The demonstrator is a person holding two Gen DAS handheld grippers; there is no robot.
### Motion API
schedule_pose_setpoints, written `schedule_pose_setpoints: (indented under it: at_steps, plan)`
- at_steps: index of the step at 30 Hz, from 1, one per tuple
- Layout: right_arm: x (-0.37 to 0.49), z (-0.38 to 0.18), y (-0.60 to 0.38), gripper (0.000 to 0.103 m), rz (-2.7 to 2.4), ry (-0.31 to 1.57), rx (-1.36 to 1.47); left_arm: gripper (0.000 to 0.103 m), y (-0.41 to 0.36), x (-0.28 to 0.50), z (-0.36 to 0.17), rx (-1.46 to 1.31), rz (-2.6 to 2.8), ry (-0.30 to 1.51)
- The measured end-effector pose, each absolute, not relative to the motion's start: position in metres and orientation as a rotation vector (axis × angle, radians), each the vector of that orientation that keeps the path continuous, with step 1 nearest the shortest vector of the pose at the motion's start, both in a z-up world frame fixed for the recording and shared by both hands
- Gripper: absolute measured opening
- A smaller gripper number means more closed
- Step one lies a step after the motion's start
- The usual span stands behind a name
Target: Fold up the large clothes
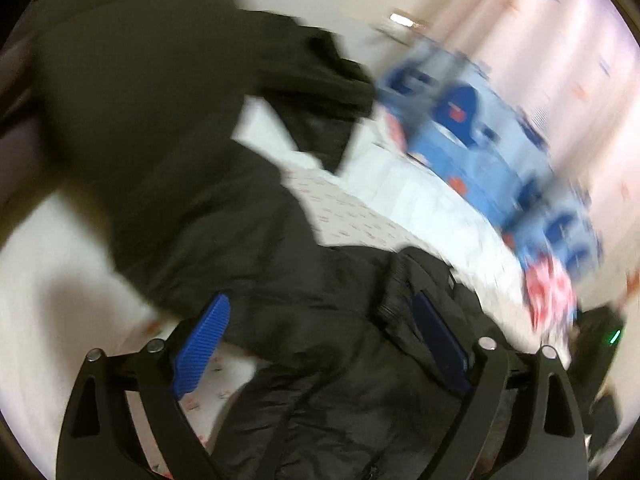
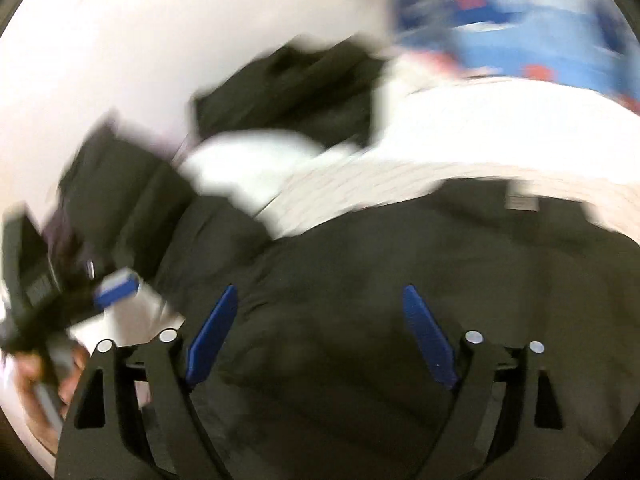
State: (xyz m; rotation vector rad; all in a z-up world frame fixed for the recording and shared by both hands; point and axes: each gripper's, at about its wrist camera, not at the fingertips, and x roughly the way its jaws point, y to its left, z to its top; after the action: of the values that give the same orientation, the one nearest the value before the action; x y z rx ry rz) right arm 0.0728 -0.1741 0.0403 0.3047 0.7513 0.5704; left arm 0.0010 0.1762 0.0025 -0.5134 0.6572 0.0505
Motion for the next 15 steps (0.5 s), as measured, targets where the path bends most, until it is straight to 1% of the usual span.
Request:
schedule_pose_setpoints:
  at_steps: [3, 5, 6, 8, 9, 12, 13, 14, 15]
  plan:
    - [0.054, 0.036, -0.283, 0.088, 0.345, 0.695, 0.590, 0.093, 0.143, 0.028, -0.002, -0.456, -0.092, 0.698]
    - [0.041, 0.023, -0.340, 0.089, 0.221, 0.645, 0.754, 0.093, 0.121, 0.055, -0.010, -0.400, -0.095, 0.747]
    - [0.039, 0.012, -0.368, 0.089, 0.150, 0.650, 0.845, 0.093, 0.113, 0.068, -0.015, -0.373, -0.077, 0.766]
    - [0.042, 0.002, -0.400, 0.089, 0.098, 0.647, 0.930, 0.093, 0.095, 0.102, -0.028, -0.248, 0.018, 0.823]
    - [0.043, 0.000, -0.412, 0.089, 0.069, 0.636, 0.925, 0.093, 0.089, 0.121, -0.038, -0.203, 0.060, 0.865]
    - [0.049, -0.016, -0.432, 0.089, 0.024, 0.640, 0.980, 0.092, 0.074, 0.155, -0.065, -0.182, 0.053, 0.965]
    - [0.052, -0.028, -0.438, 0.089, 0.011, 0.668, 1.018, 0.083, 0.066, 0.159, -0.070, -0.147, 0.029, 0.971]
    - [0.054, -0.039, -0.439, 0.089, 0.009, 0.699, 1.044, 0.068, 0.057, 0.160, -0.074, -0.114, -0.003, 0.981]
    - [0.059, -0.053, -0.441, 0.089, 0.017, 0.751, 1.075, 0.038, 0.048, 0.161, -0.077, -0.065, -0.040, 1.007]
